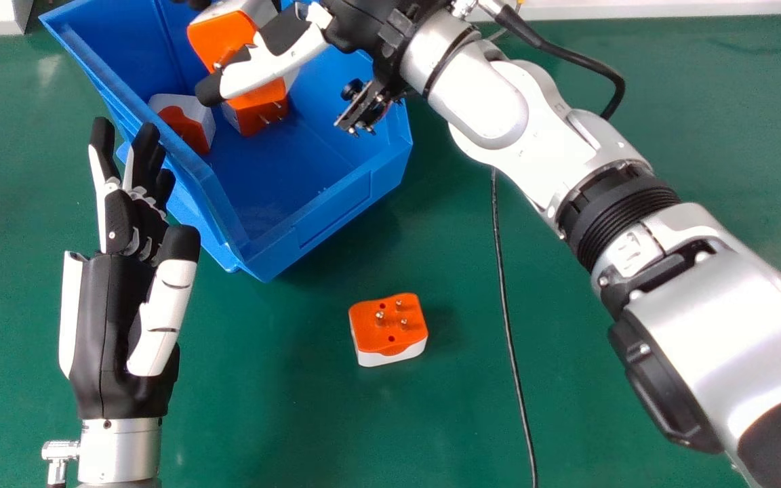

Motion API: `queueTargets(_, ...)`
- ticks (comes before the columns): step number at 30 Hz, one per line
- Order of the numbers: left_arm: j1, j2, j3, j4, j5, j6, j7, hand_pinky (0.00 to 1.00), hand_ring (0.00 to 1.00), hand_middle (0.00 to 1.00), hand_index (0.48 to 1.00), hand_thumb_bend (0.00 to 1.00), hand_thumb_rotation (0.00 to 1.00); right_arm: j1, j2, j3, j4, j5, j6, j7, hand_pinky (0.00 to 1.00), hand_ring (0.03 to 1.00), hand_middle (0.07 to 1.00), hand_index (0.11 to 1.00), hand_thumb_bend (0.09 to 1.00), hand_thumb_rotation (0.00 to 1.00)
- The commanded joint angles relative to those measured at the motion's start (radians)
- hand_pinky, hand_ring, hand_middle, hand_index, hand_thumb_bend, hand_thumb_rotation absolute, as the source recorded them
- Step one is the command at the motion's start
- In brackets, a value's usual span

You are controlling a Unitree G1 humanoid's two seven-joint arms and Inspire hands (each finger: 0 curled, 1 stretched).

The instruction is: Pick all objects and put in blue box

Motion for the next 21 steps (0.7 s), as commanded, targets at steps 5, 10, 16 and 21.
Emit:
queueTargets(5, -0.002, 0.002, -0.005, -0.011, 0.006, -0.032, 0.001, 1.0, 1.0, 0.99, 0.956, 0.6, 0.72, -0.061, -0.005, -0.008, 0.0, 0.019, -0.01, -0.001, 0.33, 0.42, 0.494, 0.508, 0.499, 0.0)
queueTargets(10, -0.001, 0.004, -0.008, -0.011, 0.001, -0.029, -0.002, 1.0, 1.0, 0.99, 0.94, 0.59, 0.72, -0.066, -0.002, -0.028, 0.007, 0.057, 0.009, 0.1, 0.37, 0.47, 0.536, 0.547, 0.584, 0.0)
queueTargets(16, 0.001, 0.002, -0.008, -0.016, 0.005, -0.028, 0.002, 1.0, 1.0, 0.98, 0.924, 0.56, 0.71, -0.061, -0.008, -0.046, -0.002, 0.086, 0.023, 0.192, 0.54, 0.646, 0.687, 0.677, 0.785, 0.03)
queueTargets(21, -0.002, 0.002, -0.008, -0.009, -0.002, -0.03, -0.003, 1.0, 1.0, 0.98, 0.914, 0.54, 0.7, -0.061, -0.017, -0.044, -0.005, 0.084, 0.02, 0.227, 0.69, 0.782, 0.812, 0.797, 0.913, 0.09)
